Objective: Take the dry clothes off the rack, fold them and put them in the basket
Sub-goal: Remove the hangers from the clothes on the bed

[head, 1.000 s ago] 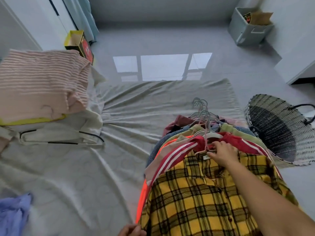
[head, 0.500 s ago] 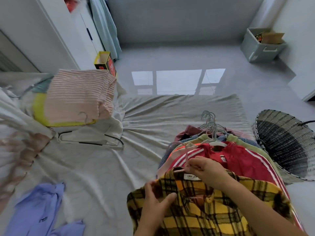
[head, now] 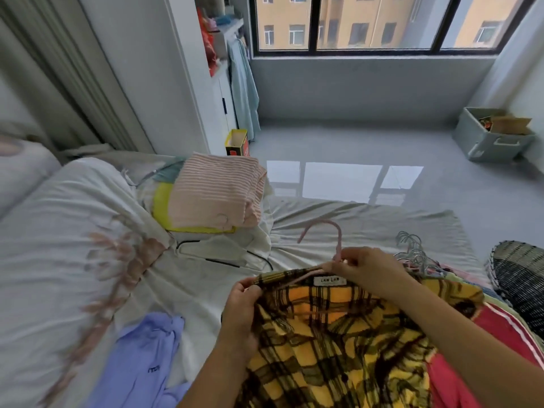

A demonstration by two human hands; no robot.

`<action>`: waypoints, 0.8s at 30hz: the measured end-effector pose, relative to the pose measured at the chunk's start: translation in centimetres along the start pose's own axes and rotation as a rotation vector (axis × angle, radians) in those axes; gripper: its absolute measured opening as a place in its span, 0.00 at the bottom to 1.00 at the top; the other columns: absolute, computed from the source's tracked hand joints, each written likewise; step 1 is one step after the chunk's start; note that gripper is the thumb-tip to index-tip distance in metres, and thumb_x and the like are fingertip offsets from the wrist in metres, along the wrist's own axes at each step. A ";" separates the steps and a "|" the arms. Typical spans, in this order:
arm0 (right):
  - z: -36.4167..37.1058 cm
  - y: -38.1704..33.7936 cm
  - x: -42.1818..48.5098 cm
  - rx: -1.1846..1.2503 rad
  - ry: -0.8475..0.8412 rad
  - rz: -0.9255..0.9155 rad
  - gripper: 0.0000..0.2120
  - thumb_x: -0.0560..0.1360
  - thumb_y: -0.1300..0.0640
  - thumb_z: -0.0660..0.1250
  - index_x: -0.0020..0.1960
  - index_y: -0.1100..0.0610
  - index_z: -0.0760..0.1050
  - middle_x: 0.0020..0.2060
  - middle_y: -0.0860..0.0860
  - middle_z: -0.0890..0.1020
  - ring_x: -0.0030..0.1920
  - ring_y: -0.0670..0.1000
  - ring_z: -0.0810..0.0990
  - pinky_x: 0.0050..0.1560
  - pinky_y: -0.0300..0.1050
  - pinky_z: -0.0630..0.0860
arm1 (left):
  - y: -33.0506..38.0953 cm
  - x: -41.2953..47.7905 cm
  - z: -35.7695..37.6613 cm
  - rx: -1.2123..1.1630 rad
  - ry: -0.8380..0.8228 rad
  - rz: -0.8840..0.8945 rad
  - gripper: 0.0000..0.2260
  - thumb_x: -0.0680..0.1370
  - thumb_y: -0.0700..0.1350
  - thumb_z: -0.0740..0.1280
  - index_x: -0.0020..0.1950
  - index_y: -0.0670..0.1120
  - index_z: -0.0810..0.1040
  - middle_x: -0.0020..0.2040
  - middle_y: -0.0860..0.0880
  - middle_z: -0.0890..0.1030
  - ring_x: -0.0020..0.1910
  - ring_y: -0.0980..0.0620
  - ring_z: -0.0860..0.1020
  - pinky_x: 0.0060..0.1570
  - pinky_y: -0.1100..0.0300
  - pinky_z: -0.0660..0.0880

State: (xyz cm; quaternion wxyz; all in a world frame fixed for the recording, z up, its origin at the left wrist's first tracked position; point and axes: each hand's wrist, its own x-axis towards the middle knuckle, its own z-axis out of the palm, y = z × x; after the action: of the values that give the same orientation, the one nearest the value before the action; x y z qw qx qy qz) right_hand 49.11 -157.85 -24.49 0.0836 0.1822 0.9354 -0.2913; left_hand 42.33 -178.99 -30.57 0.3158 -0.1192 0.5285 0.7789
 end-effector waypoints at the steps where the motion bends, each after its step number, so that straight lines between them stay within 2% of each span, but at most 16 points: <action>1: -0.2 -0.7 -0.2 -0.038 0.029 -0.005 0.17 0.73 0.33 0.56 0.51 0.42 0.74 0.39 0.38 0.74 0.40 0.42 0.73 0.41 0.40 0.70 | 0.7 -0.3 -0.9 -0.024 -0.049 -0.013 0.10 0.72 0.33 0.64 0.52 0.39 0.71 0.39 0.40 0.79 0.35 0.44 0.79 0.35 0.52 0.78; 3: -0.5 -1.5 -0.4 -0.118 0.103 -0.062 0.26 0.71 0.31 0.50 0.48 0.49 0.77 0.43 0.40 0.77 0.44 0.45 0.76 0.46 0.42 0.73 | 2.1 -0.9 -2.8 -0.011 -0.128 -0.003 0.15 0.66 0.33 0.69 0.51 0.38 0.72 0.37 0.40 0.80 0.32 0.45 0.80 0.31 0.54 0.79; 5: -1.0 -1.7 -0.8 -0.213 0.202 -0.146 0.37 0.69 0.26 0.43 0.43 0.52 0.80 0.43 0.44 0.79 0.45 0.46 0.76 0.46 0.41 0.71 | 3.6 -1.0 -4.6 0.019 -0.123 0.028 0.13 0.66 0.33 0.68 0.49 0.38 0.71 0.36 0.40 0.80 0.30 0.46 0.80 0.28 0.56 0.79; 6: -1.2 -1.6 -1.0 -0.282 0.272 -0.214 0.39 0.69 0.25 0.43 0.40 0.52 0.81 0.44 0.45 0.80 0.46 0.48 0.76 0.47 0.41 0.67 | 4.4 -0.9 -5.5 0.037 -0.097 0.051 0.11 0.68 0.33 0.68 0.49 0.38 0.71 0.35 0.40 0.80 0.29 0.47 0.80 0.27 0.57 0.79; 8: -1.2 -1.3 -1.6 -0.284 0.385 -0.294 0.32 0.69 0.27 0.50 0.35 0.50 0.81 0.47 0.45 0.79 0.51 0.51 0.75 0.52 0.44 0.63 | 5.8 -0.7 -7.1 0.126 -0.025 0.112 0.11 0.69 0.34 0.71 0.48 0.38 0.72 0.34 0.41 0.81 0.28 0.48 0.80 0.27 0.58 0.78; 10: -1.4 -1.1 -2.6 -0.089 0.323 -0.261 0.23 0.69 0.30 0.59 0.33 0.47 0.79 0.53 0.43 0.73 0.57 0.46 0.72 0.57 0.43 0.65 | 6.6 -0.6 -8.2 0.254 0.033 0.174 0.13 0.69 0.38 0.74 0.48 0.37 0.74 0.34 0.43 0.81 0.29 0.49 0.80 0.29 0.59 0.78; 11: -1.4 -1.1 -3.1 -0.004 0.255 -0.236 0.21 0.67 0.30 0.61 0.32 0.45 0.79 0.56 0.41 0.72 0.59 0.42 0.71 0.59 0.40 0.65 | 6.8 -0.6 -8.5 0.311 0.062 0.204 0.10 0.70 0.38 0.72 0.48 0.38 0.75 0.34 0.44 0.81 0.29 0.50 0.80 0.28 0.60 0.77; 12: -1.3 -0.8 -3.5 0.055 0.206 -0.238 0.24 0.64 0.26 0.60 0.33 0.46 0.80 0.56 0.39 0.72 0.59 0.38 0.71 0.59 0.38 0.66 | 6.8 -0.6 -8.4 0.363 0.091 0.229 0.06 0.72 0.38 0.71 0.47 0.39 0.76 0.34 0.44 0.81 0.29 0.51 0.80 0.27 0.61 0.76; 14: -1.3 -0.1 -4.1 0.127 0.172 -0.231 0.29 0.61 0.23 0.58 0.35 0.47 0.82 0.51 0.39 0.77 0.55 0.37 0.74 0.56 0.38 0.72 | 6.6 -0.9 -7.9 0.433 0.124 0.261 0.02 0.74 0.38 0.69 0.44 0.41 0.77 0.34 0.45 0.80 0.27 0.55 0.78 0.23 0.64 0.74; 16: -1.4 0.2 -5.1 0.200 0.168 -0.220 0.28 0.60 0.23 0.60 0.34 0.47 0.82 0.44 0.42 0.81 0.48 0.40 0.78 0.51 0.38 0.74 | 6.2 -0.9 -7.4 0.463 0.119 0.270 0.03 0.74 0.37 0.69 0.41 0.41 0.77 0.30 0.46 0.78 0.22 0.59 0.74 0.19 0.68 0.67; 17: -1.5 0.2 -5.6 0.243 0.182 -0.212 0.28 0.59 0.23 0.62 0.34 0.46 0.82 0.44 0.42 0.81 0.46 0.41 0.79 0.49 0.37 0.74 | 5.8 -1.0 -7.2 0.467 0.106 0.257 0.03 0.74 0.37 0.69 0.41 0.40 0.78 0.29 0.47 0.78 0.21 0.59 0.73 0.19 0.68 0.65; 19: -2.0 0.0 -6.6 0.307 0.186 -0.205 0.22 0.61 0.27 0.65 0.35 0.44 0.82 0.44 0.41 0.81 0.45 0.40 0.79 0.47 0.36 0.72 | 5.0 -0.9 -6.8 0.472 0.084 0.225 0.04 0.74 0.38 0.70 0.40 0.38 0.78 0.26 0.49 0.78 0.22 0.56 0.73 0.19 0.68 0.64; 21: -2.4 0.1 -7.5 0.356 0.182 -0.190 0.12 0.65 0.35 0.68 0.37 0.41 0.82 0.43 0.41 0.81 0.46 0.38 0.78 0.50 0.40 0.72 | 4.3 -0.8 -6.0 0.470 0.054 0.207 0.05 0.75 0.38 0.69 0.40 0.38 0.78 0.25 0.50 0.77 0.20 0.59 0.72 0.19 0.69 0.64; 22: -2.6 0.4 -7.9 0.380 0.202 -0.173 0.10 0.66 0.37 0.69 0.38 0.41 0.82 0.44 0.41 0.81 0.46 0.37 0.78 0.52 0.41 0.72 | 3.9 -0.9 -5.5 0.463 0.034 0.180 0.06 0.75 0.39 0.68 0.40 0.38 0.78 0.25 0.50 0.76 0.19 0.60 0.71 0.19 0.69 0.63; 23: -2.9 0.8 -8.3 0.404 0.220 -0.160 0.14 0.63 0.34 0.69 0.38 0.42 0.82 0.44 0.41 0.82 0.46 0.37 0.78 0.53 0.40 0.72 | 3.7 -1.0 -4.9 0.453 0.013 0.141 0.06 0.76 0.40 0.68 0.41 0.38 0.78 0.24 0.51 0.76 0.18 0.60 0.70 0.18 0.69 0.63; 24: -3.2 1.3 -8.6 0.437 0.232 -0.155 0.21 0.58 0.27 0.68 0.38 0.43 0.83 0.44 0.40 0.82 0.46 0.37 0.79 0.51 0.38 0.71 | 3.5 -1.1 -4.4 0.439 -0.010 0.095 0.07 0.76 0.41 0.67 0.43 0.38 0.78 0.22 0.52 0.76 0.17 0.60 0.70 0.17 0.69 0.62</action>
State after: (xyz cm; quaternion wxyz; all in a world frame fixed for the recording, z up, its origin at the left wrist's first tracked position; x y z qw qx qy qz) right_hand 57.42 -157.53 -20.28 -0.0880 0.1560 0.8647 -0.4692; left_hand 40.36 -184.20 -29.20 0.2999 -0.0186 0.6887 0.6598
